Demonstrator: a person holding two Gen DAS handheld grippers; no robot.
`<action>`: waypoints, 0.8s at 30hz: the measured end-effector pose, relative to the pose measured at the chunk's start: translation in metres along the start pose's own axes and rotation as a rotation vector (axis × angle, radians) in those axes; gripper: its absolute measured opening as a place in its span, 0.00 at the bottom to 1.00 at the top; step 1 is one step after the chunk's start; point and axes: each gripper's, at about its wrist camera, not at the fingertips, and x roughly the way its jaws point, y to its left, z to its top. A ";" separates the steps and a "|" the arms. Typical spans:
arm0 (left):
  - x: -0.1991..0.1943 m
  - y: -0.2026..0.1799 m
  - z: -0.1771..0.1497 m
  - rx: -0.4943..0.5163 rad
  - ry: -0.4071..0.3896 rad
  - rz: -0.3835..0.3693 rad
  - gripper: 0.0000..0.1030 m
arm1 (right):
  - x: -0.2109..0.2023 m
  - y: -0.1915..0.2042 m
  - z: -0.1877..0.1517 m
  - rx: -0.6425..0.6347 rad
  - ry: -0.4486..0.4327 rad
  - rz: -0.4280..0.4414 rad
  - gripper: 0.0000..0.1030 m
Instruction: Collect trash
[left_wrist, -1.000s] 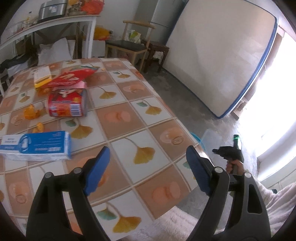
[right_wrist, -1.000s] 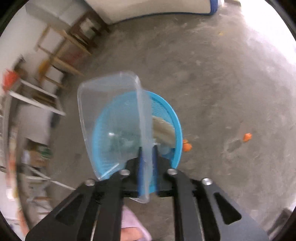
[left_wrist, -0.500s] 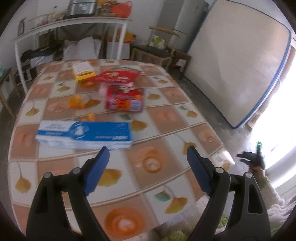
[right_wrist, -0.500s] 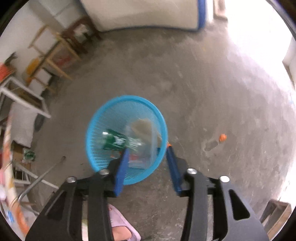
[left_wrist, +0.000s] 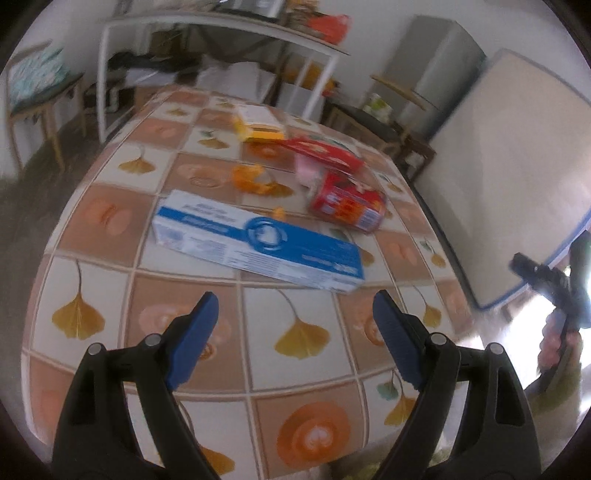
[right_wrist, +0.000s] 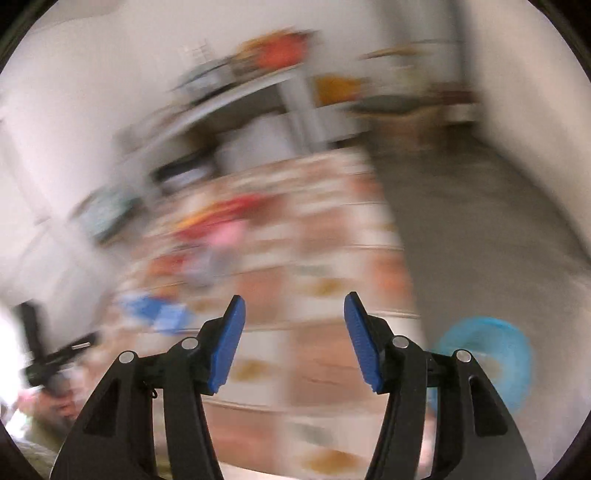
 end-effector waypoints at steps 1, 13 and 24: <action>0.002 0.006 0.002 -0.034 0.005 -0.010 0.79 | 0.020 0.025 0.005 -0.035 0.036 0.060 0.53; 0.029 0.056 0.012 -0.220 0.067 0.004 0.69 | 0.165 0.150 -0.006 -0.208 0.295 0.206 0.45; 0.037 0.077 0.010 -0.270 0.104 -0.009 0.66 | 0.216 0.156 -0.011 -0.165 0.395 0.237 0.45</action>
